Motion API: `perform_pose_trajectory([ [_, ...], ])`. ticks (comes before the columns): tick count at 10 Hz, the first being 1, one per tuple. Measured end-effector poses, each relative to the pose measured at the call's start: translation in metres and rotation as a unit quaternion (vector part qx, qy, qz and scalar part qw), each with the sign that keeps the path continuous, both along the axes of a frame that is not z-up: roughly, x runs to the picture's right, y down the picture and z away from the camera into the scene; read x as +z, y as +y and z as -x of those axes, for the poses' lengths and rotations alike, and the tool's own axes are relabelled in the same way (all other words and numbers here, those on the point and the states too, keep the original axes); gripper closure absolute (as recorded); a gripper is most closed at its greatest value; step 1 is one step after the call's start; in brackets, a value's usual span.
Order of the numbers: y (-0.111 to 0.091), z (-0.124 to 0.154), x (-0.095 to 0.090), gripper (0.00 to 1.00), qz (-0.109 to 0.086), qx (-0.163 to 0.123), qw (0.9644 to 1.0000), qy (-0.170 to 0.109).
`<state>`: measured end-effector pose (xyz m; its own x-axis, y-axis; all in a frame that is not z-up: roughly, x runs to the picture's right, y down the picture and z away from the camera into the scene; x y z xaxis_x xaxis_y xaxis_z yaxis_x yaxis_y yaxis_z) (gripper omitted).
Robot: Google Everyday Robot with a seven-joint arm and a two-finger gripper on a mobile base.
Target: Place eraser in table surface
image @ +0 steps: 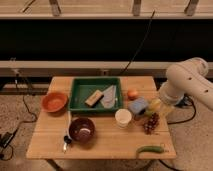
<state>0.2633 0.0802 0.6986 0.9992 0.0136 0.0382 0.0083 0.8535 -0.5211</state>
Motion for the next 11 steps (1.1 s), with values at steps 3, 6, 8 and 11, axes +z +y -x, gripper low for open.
perform_pose_trajectory([
  [3,-0.055,0.056,0.043,0.35,-0.006,-0.007,0.9971,-0.075],
  [6,-0.092,0.12,0.076,0.35,-0.015,-0.03,0.9878,-0.152],
  [8,-0.102,0.151,0.09,0.35,-0.02,-0.049,0.9809,-0.187],
  [11,-0.094,0.201,0.118,0.35,-0.023,-0.087,0.9687,-0.231],
])
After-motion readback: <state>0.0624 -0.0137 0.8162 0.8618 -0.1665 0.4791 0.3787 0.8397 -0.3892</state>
